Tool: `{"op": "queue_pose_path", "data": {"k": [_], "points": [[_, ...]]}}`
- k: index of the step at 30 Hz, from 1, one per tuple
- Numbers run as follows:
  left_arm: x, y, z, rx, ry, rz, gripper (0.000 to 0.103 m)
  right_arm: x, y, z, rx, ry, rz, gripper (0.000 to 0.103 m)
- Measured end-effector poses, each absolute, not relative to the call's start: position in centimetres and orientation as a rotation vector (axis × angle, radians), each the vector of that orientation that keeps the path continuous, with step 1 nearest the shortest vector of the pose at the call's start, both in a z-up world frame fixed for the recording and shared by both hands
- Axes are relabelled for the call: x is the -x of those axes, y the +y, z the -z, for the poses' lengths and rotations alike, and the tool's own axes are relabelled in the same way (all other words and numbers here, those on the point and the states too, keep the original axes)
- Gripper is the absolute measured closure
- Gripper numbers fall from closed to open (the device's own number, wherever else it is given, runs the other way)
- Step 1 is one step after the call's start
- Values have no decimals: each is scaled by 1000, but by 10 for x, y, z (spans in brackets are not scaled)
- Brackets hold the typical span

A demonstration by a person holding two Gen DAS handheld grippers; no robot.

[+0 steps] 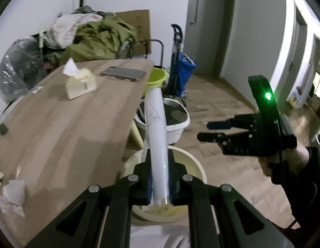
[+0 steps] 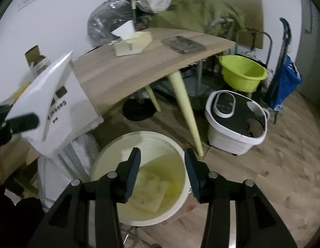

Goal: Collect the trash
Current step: 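Open both grippers over the bucket to drop the bag and packet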

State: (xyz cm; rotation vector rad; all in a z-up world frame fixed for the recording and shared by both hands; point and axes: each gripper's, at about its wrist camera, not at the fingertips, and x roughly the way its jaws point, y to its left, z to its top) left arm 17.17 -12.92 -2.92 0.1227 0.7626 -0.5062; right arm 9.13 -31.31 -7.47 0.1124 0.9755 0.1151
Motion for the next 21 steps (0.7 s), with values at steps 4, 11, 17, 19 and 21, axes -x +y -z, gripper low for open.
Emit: {"op": "queue_pose_path", "data": {"k": [4, 11, 17, 19, 21], "points": [[-182, -143, 42, -136, 796, 527, 93, -83, -330, 75, -128, 975, -65, 61], [-206, -159, 70, -86, 890, 597, 92, -67, -343, 81, -155, 998, 0, 61], [-214, -160, 75, -65, 911, 618, 54, -68, -345, 79, -160, 1002, 27, 61], [-209, -156, 73, -67, 900, 610, 54, -72, -341, 79, -152, 1004, 21, 61], [-207, -151, 71, -58, 894, 599, 53, -78, -334, 80, -140, 1010, 8, 61]]}}
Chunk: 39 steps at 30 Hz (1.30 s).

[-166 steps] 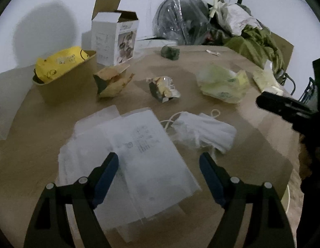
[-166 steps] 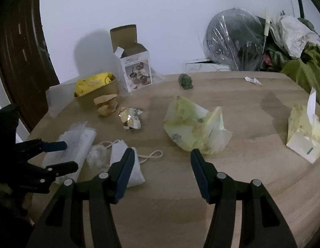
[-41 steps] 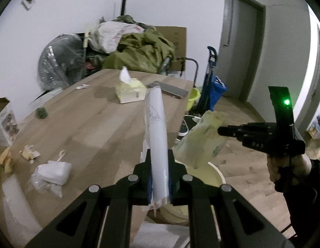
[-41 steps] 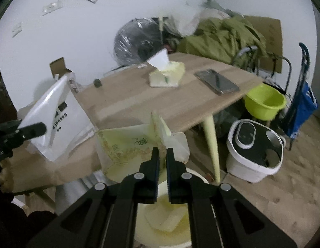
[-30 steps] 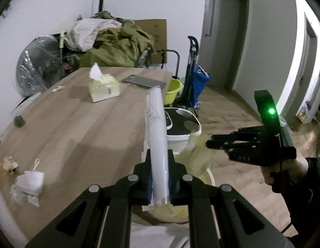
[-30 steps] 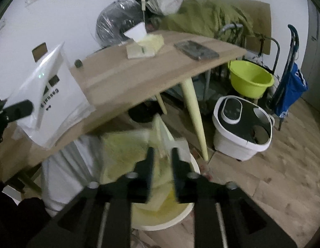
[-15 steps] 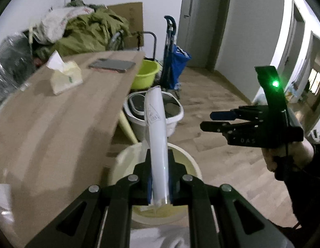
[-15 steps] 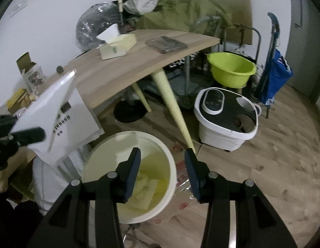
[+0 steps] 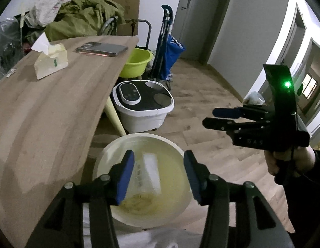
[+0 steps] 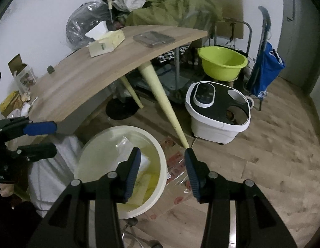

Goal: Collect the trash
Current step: 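Move both grippers back over the table toward the remaining trash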

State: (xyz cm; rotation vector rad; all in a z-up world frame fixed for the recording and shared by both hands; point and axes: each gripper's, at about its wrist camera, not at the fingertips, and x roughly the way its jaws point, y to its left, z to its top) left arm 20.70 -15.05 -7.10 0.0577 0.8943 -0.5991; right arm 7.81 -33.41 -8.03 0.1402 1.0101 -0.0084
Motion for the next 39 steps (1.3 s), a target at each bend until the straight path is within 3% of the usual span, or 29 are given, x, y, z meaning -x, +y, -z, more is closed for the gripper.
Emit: {"op": "queue_pose_path", "data": {"k": [39], "points": [[-159, 33, 29, 141, 744, 126, 53, -190, -184, 46, 19, 908, -391, 61]]}}
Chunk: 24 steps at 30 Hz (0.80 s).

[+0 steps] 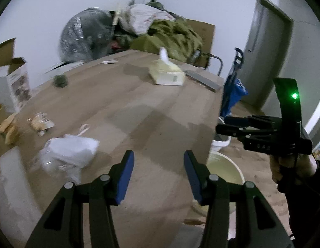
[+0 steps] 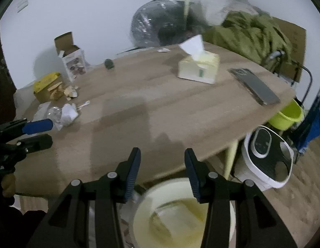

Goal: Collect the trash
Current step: 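Move both grippers back over the table toward the remaining trash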

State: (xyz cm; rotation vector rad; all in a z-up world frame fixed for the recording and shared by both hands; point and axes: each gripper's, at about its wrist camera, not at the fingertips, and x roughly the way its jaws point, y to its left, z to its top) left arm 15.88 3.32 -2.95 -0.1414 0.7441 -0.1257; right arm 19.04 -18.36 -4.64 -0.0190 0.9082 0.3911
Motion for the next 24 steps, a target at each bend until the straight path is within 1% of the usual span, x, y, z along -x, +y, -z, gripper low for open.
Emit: {"op": "queue_pose_path", "data": {"k": [19, 22, 24], "points": [[-109, 149, 33, 229, 736, -191, 53, -223, -56, 41, 111, 901, -625, 61], [-99, 166, 34, 251, 728, -241, 47, -227, -40, 43, 122, 906, -652, 61], [-92, 179, 35, 267, 724, -279, 45, -230, -29, 45, 127, 910, -670, 61]]}}
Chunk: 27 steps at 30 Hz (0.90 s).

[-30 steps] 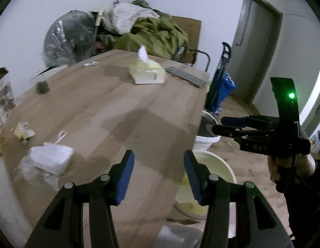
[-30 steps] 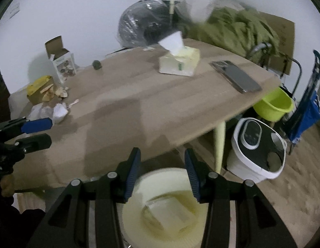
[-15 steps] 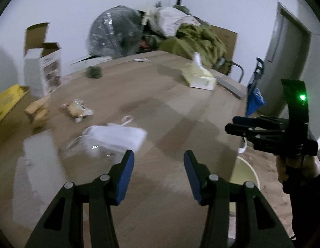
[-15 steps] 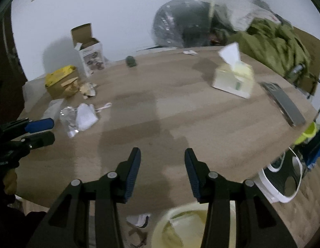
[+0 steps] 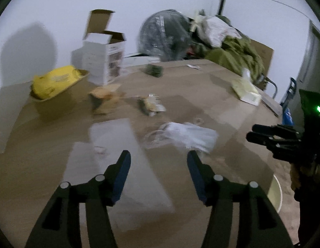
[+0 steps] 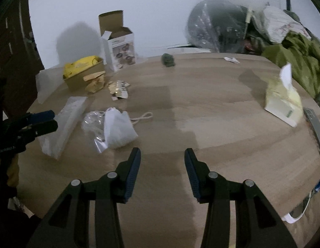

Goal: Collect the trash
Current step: 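Move both grippers back over the table toward the remaining trash, then close the left gripper on the clear plastic packet while the right grasps the white face mask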

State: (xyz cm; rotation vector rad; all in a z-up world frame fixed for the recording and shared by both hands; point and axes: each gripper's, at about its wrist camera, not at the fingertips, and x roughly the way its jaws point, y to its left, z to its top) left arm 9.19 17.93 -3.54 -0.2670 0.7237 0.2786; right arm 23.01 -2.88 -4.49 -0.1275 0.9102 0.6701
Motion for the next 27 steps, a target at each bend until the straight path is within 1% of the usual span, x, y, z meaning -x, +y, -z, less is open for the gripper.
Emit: {"op": "queue_pose_path", "data": {"k": [10, 23, 27], "points": [[-77, 216, 46, 312, 740, -375, 44, -241, 15, 53, 156, 929, -755, 61], [-91, 212, 74, 303, 862, -361, 44, -258, 45, 66, 162, 965, -815, 61], [-92, 209, 77, 279, 871, -366, 44, -259, 49, 71, 154, 976, -838, 61]]}}
